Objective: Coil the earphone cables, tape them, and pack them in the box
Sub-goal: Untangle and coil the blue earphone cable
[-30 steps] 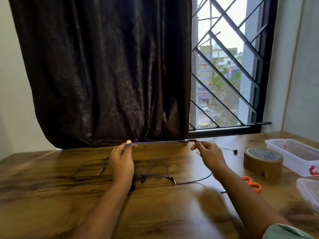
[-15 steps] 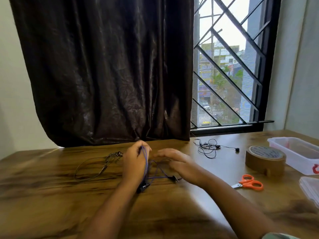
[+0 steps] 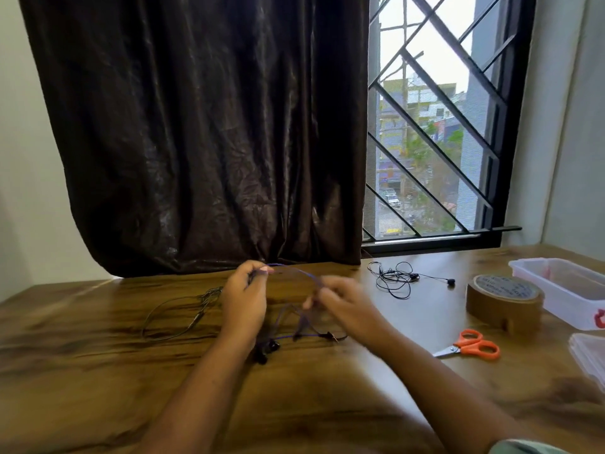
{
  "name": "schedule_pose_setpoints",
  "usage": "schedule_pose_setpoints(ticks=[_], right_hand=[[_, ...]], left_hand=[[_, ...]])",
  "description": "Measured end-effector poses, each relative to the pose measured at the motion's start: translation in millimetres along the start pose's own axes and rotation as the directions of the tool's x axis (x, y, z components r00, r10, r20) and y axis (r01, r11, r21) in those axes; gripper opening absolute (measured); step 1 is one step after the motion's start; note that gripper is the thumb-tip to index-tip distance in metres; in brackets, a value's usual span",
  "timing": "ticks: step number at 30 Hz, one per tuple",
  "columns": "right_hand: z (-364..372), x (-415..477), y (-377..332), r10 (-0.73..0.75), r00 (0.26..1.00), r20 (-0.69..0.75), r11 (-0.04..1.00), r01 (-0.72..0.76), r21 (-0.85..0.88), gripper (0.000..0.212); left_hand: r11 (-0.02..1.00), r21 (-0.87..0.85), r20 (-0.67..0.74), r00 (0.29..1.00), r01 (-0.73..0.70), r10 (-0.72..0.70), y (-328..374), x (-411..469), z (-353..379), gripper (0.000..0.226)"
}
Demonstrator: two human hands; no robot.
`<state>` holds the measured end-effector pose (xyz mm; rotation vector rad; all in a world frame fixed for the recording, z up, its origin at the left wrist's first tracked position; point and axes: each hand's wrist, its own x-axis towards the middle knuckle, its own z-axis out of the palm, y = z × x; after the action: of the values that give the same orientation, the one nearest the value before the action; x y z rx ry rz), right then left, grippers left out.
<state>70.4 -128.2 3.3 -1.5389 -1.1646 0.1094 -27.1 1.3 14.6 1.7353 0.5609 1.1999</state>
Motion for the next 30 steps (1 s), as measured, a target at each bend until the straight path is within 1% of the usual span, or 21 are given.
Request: schedule_pose_setpoints(ticks=[1, 2, 3, 5, 7, 10, 13, 14, 16, 18, 20, 22, 24, 25, 26, 28, 29, 30], right_hand=[[-12, 3, 5, 0.017, 0.989, -0.144, 1.0, -0.013, 0.024, 0.024], [-25, 4, 9, 0.043, 0.964, -0.263, 0.998, -0.028, 0.061, 0.025], [-36, 5, 13, 0.078, 0.932, -0.353, 0.993, -0.042, 0.107, 0.026], [-49, 4, 20, 0.149, 0.881, -0.449, 0.985, -0.093, 0.143, 0.026], [-50, 3, 23, 0.172, 0.862, -0.477, 0.985, -0.145, 0.093, 0.028], [-43, 2, 24, 0.171, 0.864, -0.474, 0.983, -0.183, 0.021, 0.029], [-48, 3, 24, 0.16, 0.806, -0.57, 0.983, -0.185, 0.015, 0.026], [-52, 4, 25, 0.17, 0.782, -0.6, 0.981, -0.19, 0.031, 0.024], [-58, 6, 26, 0.23, 0.743, -0.629, 0.973, -0.191, 0.129, 0.016], [-63, 7, 26, 0.289, 0.722, -0.629, 0.957, -0.2, 0.211, 0.01], [-66, 7, 26, 0.335, 0.723, -0.605, 0.942, -0.235, 0.241, 0.01], [-68, 6, 27, 0.387, 0.75, -0.537, 0.919, -0.261, 0.297, 0.014], [-67, 5, 28, 0.399, 0.795, -0.457, 0.912, -0.292, 0.287, 0.016], [-66, 4, 27, 0.393, 0.826, -0.405, 0.914, -0.304, 0.268, 0.015], [-64, 3, 26, 0.383, 0.861, -0.334, 0.916, -0.307, 0.257, 0.014], [-60, 0, 24, 0.342, 0.931, -0.125, 0.921, -0.305, 0.245, 0.017], [-59, -2, 22, 0.311, 0.95, -0.008, 0.927, -0.302, 0.225, 0.018], [-57, -4, 18, 0.283, 0.954, 0.097, 0.933, -0.297, 0.204, 0.019]], left_hand=[[0.996, -0.072, 0.007, 0.998, 0.055, -0.055, 1, 1, -1, 0.025], [0.988, -0.123, 0.025, 0.996, 0.091, -0.089, 3, 1, -2, 0.023], [0.981, -0.155, 0.053, 0.993, 0.116, -0.109, 5, 0, -1, 0.022], [0.972, -0.176, 0.124, 0.983, 0.156, -0.135, 10, -5, 2, 0.021], [0.957, -0.206, 0.191, 0.968, 0.204, -0.165, 14, -10, 5, 0.021], [0.935, -0.25, 0.289, 0.941, 0.251, -0.175, 16, -11, 3, 0.031], [0.96, -0.18, 0.324, 0.934, 0.216, -0.15, 13, -6, -6, 0.029], [0.968, -0.159, 0.345, 0.93, 0.195, -0.13, 13, -4, -9, 0.03], [0.977, -0.146, 0.397, 0.914, 0.157, -0.088, 11, -3, -12, 0.037], [0.983, -0.135, 0.4, 0.915, 0.122, -0.058, 10, 0, -15, 0.035], [0.99, -0.104, 0.361, 0.932, 0.091, -0.048, 8, 5, -19, 0.024], [0.987, -0.117, 0.32, 0.945, 0.112, -0.07, 1, 10, -23, 0.023], [0.944, -0.245, 0.277, 0.949, 0.22, -0.149, -5, 12, -24, 0.024], [0.899, -0.338, 0.24, 0.949, 0.28, -0.205, -6, 13, -24, 0.023], [0.844, -0.431, 0.195, 0.947, 0.317, -0.256, -5, 13, -23, 0.024], [0.73, -0.597, 0.091, 0.932, 0.334, -0.352, -2, 15, -25, 0.027], [0.682, -0.657, 0.04, 0.918, 0.322, -0.395, -2, 18, -27, 0.028], [0.663, -0.68, -0.007, 0.902, 0.312, -0.432, -2, 19, -29, 0.03]])
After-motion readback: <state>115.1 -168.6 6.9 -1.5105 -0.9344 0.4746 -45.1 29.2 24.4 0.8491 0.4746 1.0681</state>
